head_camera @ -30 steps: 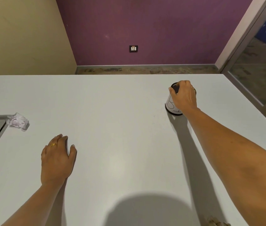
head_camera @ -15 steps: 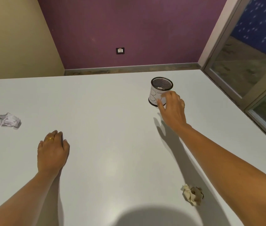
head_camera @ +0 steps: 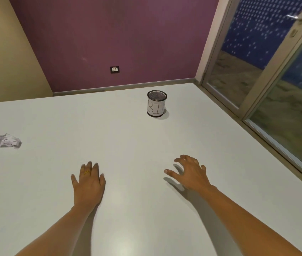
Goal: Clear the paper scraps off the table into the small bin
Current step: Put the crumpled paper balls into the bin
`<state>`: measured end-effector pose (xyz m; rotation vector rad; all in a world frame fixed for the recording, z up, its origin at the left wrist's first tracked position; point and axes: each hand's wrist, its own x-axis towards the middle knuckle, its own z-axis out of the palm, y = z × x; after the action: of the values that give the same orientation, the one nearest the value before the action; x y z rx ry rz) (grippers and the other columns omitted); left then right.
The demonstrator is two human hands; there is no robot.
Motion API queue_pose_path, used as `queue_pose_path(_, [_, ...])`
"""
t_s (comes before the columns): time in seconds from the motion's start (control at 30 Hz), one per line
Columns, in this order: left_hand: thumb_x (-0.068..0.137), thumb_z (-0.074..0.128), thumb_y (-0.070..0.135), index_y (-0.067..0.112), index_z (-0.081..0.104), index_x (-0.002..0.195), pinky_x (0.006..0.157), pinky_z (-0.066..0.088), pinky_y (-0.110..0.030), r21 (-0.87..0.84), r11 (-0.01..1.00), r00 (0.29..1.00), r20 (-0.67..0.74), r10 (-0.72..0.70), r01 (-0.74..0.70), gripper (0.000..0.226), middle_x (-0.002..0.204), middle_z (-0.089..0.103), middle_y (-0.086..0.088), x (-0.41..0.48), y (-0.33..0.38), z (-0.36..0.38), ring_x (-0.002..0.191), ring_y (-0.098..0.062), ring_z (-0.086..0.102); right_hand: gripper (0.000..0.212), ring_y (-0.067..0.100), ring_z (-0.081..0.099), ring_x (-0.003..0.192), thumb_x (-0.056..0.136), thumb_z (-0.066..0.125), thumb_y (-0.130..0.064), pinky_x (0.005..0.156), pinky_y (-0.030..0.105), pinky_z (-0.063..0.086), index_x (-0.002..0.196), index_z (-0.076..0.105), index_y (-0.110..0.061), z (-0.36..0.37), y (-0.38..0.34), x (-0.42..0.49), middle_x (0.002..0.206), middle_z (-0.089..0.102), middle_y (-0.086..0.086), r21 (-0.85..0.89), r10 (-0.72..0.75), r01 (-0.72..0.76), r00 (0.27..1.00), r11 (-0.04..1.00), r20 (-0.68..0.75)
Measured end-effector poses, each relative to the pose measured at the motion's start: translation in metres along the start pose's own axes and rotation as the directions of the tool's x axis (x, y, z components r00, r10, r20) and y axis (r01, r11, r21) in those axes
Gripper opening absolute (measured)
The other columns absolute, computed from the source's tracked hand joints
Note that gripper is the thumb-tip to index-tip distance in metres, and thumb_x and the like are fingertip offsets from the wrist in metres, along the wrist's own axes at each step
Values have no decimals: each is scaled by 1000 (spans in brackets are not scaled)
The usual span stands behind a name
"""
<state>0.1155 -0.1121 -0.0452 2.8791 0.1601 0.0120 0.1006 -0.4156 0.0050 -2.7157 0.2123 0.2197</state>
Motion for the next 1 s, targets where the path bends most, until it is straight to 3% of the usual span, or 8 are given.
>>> queue_pose_path(0.23, [96,33,34,15,29,141,114,18,-54,16,992,989,88,121,-123,49,155,25,-4,-41,23,7,145,-22,17,53,25,18,142,93,48,-42,110,44,30,139,34,-21,27,7,-53,153,24,5,-66,95,-93,995,993,30])
queue_pose_path(0.37, [96,34,36,16,30,140,114,18,-54,-15,988,982,112,154,-153,49,154,25,-4,-57,33,8,145,-21,16,27,23,43,119,97,41,-16,94,27,40,122,50,-10,33,1,-73,124,49,8,-41,12,-15,997,999,-78])
queue_pose_path(0.47, [96,34,36,15,29,140,115,17,-53,-33,986,979,125,164,-161,49,155,23,-4,-63,36,7,145,-20,15,26,18,46,100,94,35,-2,74,19,36,109,55,-9,33,-1,-81,108,54,7,-82,-2,-7,995,997,-103])
queue_pose_path(0.57, [96,34,36,15,29,140,115,18,-51,-36,984,975,130,179,-176,49,155,21,-4,-66,37,5,146,-19,13,29,19,39,83,82,34,12,65,24,28,91,56,-4,33,-7,-82,87,53,12,43,52,-48,992,998,-114])
queue_pose_path(0.67, [97,34,36,15,28,140,116,18,-50,-24,983,974,134,185,-183,49,155,20,-4,-68,36,4,146,-19,13,26,20,47,89,89,32,5,72,22,30,97,55,-7,32,-17,-79,93,52,8,213,106,-88,992,973,-71])
queue_pose_path(0.83, [97,34,36,15,31,138,115,18,-52,-32,983,973,136,185,-183,47,155,20,-4,-67,38,2,145,-18,13,26,18,56,97,90,37,-26,79,31,39,98,58,-13,25,-44,-75,105,61,5,588,226,-207,973,782,42])
queue_pose_path(0.9, [96,35,35,14,32,137,115,17,-53,-39,982,973,134,186,-182,46,155,21,-4,-65,40,1,145,-17,13,26,18,56,86,88,39,-31,71,30,40,87,55,-11,25,-49,-72,95,61,2,645,256,-244,964,725,77])
queue_pose_path(1.0, [96,35,35,15,34,136,115,16,-53,-51,983,974,134,183,-177,45,155,22,-3,-58,42,0,145,-16,13,18,32,58,84,90,40,-25,72,36,44,77,44,-14,23,-53,-61,83,55,7,552,165,-156,986,819,35])
